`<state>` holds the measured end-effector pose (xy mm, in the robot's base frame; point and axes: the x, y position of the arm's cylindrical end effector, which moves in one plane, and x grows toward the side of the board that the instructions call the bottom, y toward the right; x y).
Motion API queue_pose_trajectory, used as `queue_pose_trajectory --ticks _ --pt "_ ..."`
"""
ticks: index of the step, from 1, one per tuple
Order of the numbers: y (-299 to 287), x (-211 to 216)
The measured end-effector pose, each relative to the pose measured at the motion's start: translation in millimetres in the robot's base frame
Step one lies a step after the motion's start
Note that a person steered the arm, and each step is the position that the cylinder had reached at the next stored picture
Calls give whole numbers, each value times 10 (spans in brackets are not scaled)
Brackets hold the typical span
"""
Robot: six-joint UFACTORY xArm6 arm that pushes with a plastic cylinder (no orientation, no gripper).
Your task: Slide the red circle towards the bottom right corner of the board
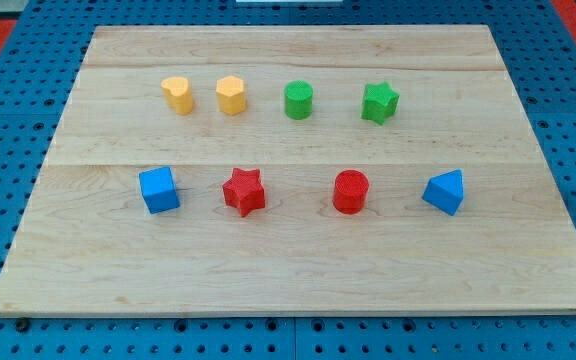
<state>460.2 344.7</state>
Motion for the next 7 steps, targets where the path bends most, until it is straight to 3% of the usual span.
queue_pose_trajectory --ticks 2,3,5,7 --pt "8 -40" --pt "-274 -226" --pt "-1555 -473" --pt "-1423 -619"
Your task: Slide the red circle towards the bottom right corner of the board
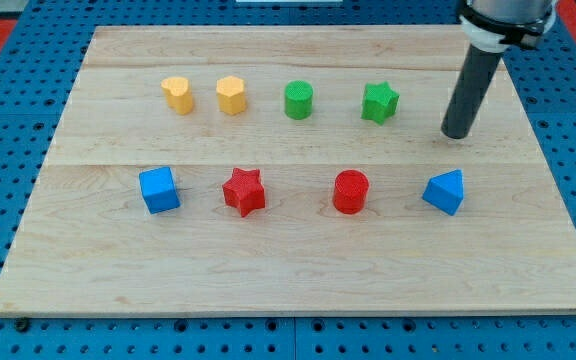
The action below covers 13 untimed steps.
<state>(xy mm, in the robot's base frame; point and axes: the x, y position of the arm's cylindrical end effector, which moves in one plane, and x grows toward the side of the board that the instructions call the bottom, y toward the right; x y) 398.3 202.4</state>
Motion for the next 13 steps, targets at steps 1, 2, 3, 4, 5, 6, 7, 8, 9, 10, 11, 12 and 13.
queue_pose_trajectory --ticks 1,2,3,4,5,6,7,8,9,10,11,12,13 --pt "0 42" --pt "-411 232" --pt "-771 396" --pt "-533 740" --pt "-598 535" --pt "-782 66" --pt "-1847 14" --pt "-2159 469" --pt "-1984 805" --pt "-1469 911" --pt "-1405 823" --pt "-1181 933" --pt "-1030 1212"
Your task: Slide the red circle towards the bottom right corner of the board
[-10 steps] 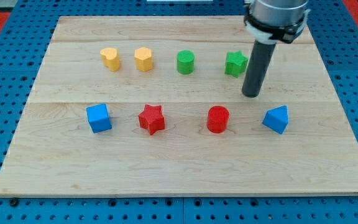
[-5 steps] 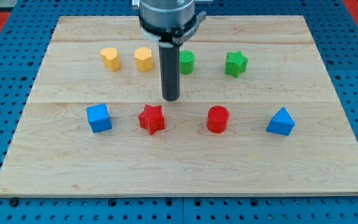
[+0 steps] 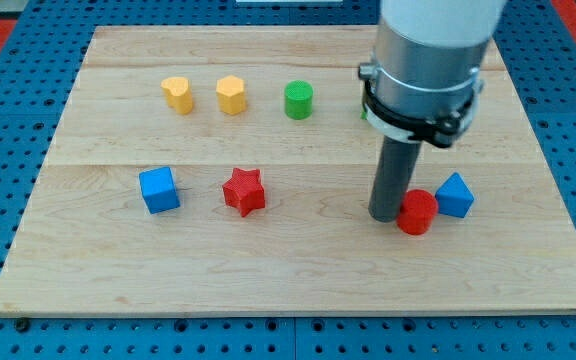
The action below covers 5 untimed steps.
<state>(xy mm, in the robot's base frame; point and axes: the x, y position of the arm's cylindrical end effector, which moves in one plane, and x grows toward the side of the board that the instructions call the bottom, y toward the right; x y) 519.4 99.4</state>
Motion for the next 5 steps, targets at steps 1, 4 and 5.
queue_pose_trajectory --ticks 1,4,5 --pt "-61 -355" --pt "295 166" --pt "245 -12"
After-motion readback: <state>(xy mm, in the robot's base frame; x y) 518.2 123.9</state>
